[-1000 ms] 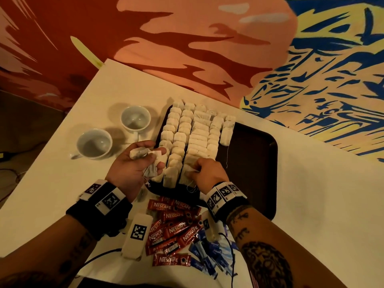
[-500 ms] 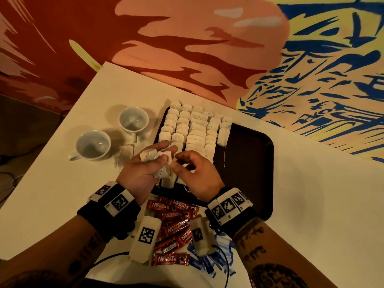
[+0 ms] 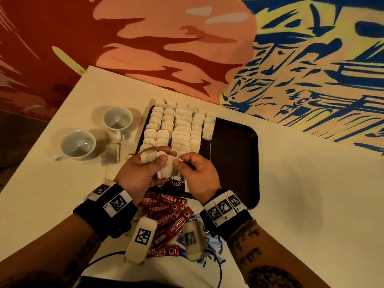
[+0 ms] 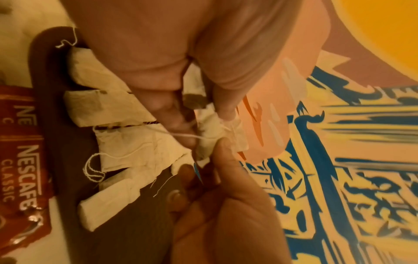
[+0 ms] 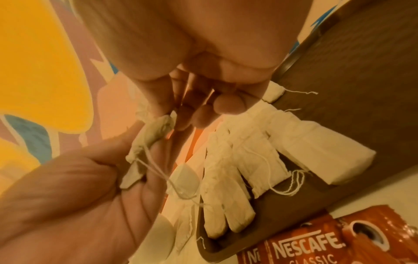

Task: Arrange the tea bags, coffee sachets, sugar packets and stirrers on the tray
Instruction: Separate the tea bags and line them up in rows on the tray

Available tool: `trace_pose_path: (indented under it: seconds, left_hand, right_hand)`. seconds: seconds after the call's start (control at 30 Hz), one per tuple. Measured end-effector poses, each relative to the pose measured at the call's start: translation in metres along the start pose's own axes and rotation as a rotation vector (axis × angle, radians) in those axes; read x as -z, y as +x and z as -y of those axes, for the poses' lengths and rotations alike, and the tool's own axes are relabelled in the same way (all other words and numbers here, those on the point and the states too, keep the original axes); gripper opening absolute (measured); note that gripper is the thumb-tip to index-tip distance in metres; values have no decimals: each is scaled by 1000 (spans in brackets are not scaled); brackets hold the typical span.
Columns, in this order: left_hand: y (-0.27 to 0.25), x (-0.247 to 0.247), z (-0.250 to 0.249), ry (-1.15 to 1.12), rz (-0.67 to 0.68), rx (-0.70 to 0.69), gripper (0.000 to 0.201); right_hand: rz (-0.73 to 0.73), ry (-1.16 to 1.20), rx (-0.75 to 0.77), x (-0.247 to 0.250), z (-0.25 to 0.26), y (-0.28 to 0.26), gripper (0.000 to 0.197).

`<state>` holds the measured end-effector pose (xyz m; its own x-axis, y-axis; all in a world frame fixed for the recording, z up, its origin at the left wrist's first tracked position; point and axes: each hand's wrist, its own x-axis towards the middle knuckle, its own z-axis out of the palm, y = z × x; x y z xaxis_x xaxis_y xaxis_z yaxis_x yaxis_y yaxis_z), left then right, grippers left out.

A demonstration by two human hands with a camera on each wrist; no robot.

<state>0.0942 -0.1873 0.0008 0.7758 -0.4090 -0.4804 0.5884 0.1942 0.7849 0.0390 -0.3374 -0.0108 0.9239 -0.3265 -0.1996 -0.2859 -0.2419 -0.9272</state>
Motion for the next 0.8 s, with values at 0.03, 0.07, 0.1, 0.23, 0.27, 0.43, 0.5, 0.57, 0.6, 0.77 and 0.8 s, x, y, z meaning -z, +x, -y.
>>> trace_pose_path:
  seconds: [0.03, 0.07, 0.1, 0.23, 0.27, 0.43, 0.5, 0.57, 0.6, 0.77, 0.8]
  left_hand:
    - [0, 0, 3, 60, -27, -13, 16]
    - [0, -1, 5, 114, -56, -31, 14]
    - [1, -2, 6, 164, -78, -56, 15]
    - [1, -6, 9, 297, -115, -113, 21]
    - [0, -7, 9, 318, -109, -112, 19]
    - [-4, -8, 11, 333, -94, -52, 25]
    - [-5, -5, 11, 391, -104, -49, 31]
    - [-6, 0, 11, 456, -108, -53, 32]
    - [-7, 3, 12, 486, -102, -50, 31]
    - [-12, 21, 12, 421, -143, -22, 16]
    - [-13, 27, 9, 373, -163, -13, 14]
  right_hand:
    - [-10, 28, -6, 4, -2, -1, 22]
    - [-11, 46, -16, 7, -2, -3, 23]
    - [-1, 55, -23, 9, -4, -4, 26]
    - [39, 21, -13, 16, -5, -7, 17]
    - [34, 15, -13, 18, -4, -6, 10]
    - [25, -94, 19, 19, -2, -1, 4]
    - [46, -95, -14, 19, -3, 0, 5]
    - [142, -113, -24, 18, -5, -1, 4]
    - [188, -141, -26, 17, -7, -2, 6]
    - [104, -351, -61, 17, -19, 5, 24]
    - [56, -368, -82, 19, -21, 7, 26]
